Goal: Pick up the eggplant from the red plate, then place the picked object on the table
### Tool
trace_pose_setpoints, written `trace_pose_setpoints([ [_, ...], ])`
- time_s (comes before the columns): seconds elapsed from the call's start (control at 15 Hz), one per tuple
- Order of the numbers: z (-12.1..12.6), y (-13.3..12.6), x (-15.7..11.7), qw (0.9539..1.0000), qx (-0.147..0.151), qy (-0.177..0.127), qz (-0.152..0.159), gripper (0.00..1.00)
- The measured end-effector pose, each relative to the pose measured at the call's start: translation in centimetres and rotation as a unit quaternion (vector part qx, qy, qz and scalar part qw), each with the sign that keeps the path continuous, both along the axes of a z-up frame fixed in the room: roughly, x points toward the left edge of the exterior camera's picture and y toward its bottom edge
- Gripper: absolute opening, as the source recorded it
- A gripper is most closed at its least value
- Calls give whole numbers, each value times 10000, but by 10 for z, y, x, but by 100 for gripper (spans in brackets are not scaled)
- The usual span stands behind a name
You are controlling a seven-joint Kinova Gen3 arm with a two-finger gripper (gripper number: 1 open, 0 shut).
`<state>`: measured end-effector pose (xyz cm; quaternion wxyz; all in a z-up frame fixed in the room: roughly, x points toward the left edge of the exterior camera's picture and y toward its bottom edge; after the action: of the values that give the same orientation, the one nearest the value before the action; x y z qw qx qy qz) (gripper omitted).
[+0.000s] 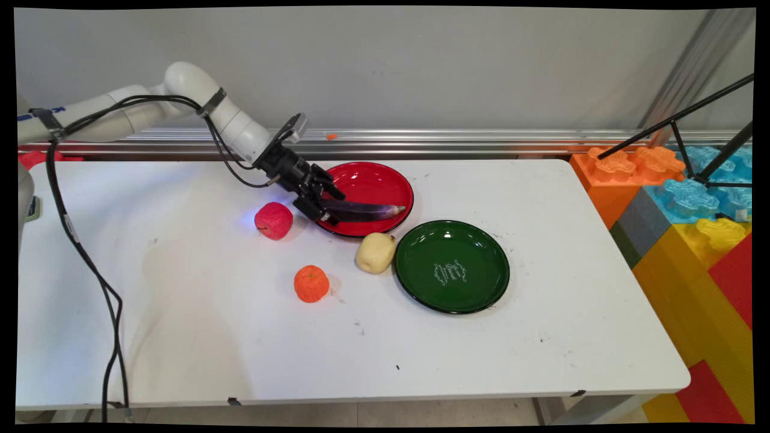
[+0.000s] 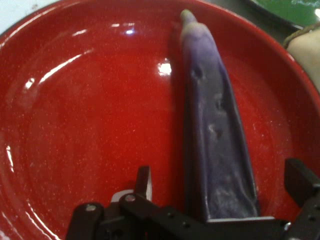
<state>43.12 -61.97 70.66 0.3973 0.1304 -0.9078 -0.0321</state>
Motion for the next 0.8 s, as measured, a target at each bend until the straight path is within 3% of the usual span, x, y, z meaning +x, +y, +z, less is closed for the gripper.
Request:
trace_pose_setpoints([
  [0.13,-3,-2,-1,10000,-14,-22,-3,100],
  [0.2,-4,-4,-1,10000,-22,-23,0,0],
  [0.8,-6,-9,-5,10000,-35,-20,-13,0],
])
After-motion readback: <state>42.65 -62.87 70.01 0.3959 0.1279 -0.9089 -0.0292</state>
